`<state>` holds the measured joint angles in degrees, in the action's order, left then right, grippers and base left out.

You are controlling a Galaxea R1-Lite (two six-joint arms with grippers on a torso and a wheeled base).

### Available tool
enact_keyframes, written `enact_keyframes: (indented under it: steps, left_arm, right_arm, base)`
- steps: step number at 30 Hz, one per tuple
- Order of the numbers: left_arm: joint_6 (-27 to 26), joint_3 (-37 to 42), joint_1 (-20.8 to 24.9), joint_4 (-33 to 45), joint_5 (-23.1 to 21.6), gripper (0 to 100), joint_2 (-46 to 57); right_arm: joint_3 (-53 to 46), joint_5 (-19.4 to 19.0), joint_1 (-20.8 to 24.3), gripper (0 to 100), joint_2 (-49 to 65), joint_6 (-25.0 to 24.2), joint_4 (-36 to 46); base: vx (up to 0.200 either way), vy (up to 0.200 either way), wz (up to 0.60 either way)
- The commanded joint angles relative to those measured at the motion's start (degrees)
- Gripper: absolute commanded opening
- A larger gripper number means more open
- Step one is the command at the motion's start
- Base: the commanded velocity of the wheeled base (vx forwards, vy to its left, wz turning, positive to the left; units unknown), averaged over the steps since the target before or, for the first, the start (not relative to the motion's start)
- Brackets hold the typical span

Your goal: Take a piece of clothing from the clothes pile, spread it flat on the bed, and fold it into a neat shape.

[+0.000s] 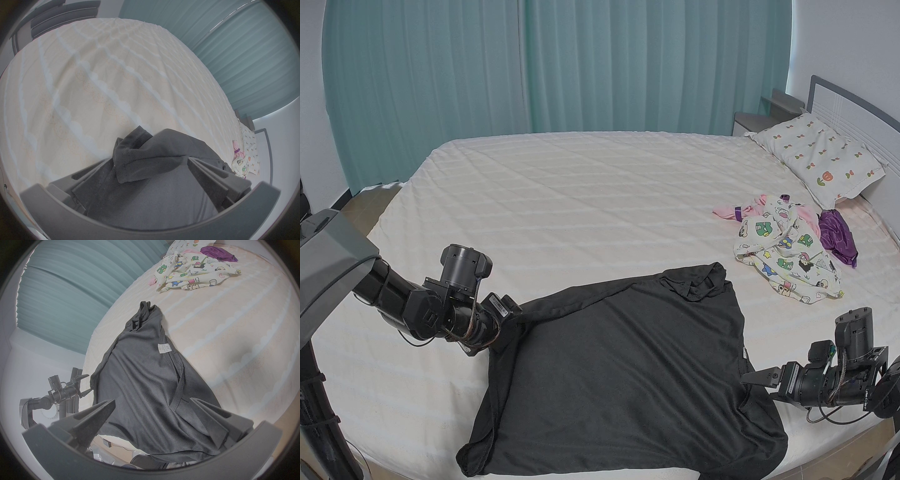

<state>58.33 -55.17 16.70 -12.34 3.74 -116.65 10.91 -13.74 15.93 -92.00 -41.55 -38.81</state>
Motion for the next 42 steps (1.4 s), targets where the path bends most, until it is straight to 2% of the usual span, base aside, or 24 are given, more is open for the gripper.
enact_keyframes:
  steps: [1, 7, 8, 19, 22, 26, 34, 40, 41, 42]
  left_arm:
    - [0.03, -1.34, 0.00, 0.12, -0.05, 100, -2.18]
    - [-0.24, -4.24, -0.27, 0.21, 0.12, 100, -5.25]
    - [-0.24, -4.68, -0.71, 0.21, 0.12, 0, -5.43]
    - [-0.50, -9.07, -6.77, 0.56, 0.04, 0, -2.88]
    - [-3.05, -12.15, -9.41, 0.56, 0.04, 0, -4.55]
    - [-3.58, -15.75, -10.99, 0.56, 0.04, 0, -8.15]
    - [-4.54, -22.61, -11.52, 0.56, -0.49, 0, -13.43]
    - [-4.63, -23.14, -11.43, 0.47, -0.05, 0, -14.04]
    - [-4.63, -23.14, -11.43, 0.56, -0.14, 100, -13.95]
    - [-4.54, -23.05, -11.52, 0.65, -0.23, 100, -13.69]
  right_arm:
    - [-0.01, -0.06, 0.06, 100, -0.02, -0.11, -0.03]
    - [-0.01, -0.06, -0.02, 100, -0.02, -0.11, -0.03]
    - [-0.01, -0.06, -0.02, 100, -0.02, -0.11, -0.03]
    - [-0.01, -0.06, 0.06, 100, -0.11, -0.11, -0.03]
    - [-0.01, -0.06, 0.06, 100, -0.11, -0.11, -0.03]
    - [-0.10, -0.06, 0.06, 100, -0.19, -0.11, -0.03]
    - [0.08, -0.06, -0.02, 100, -0.72, -0.11, -0.03]
    - [0.60, 0.03, -0.64, 100, -0.46, -0.38, -0.12]
    - [0.78, 0.03, -0.73, 100, -0.46, -0.82, -0.12]
    - [1.04, 0.03, -0.90, 100, -0.55, -1.26, -0.12]
  base:
    - [0.000, 0.000, 0.00]
    - [0.000, 0.000, 0.00]
    - [0.000, 0.000, 0.00]
    - [0.000, 0.000, 0.00]
    - [0.000, 0.000, 0.00]
    - [0.000, 0.000, 0.00]
    - [0.000, 0.000, 0.00]
    - [0.000, 0.000, 0.00]
    - [0.000, 0.000, 0.00]
    - [0.000, 0.000, 0.00]
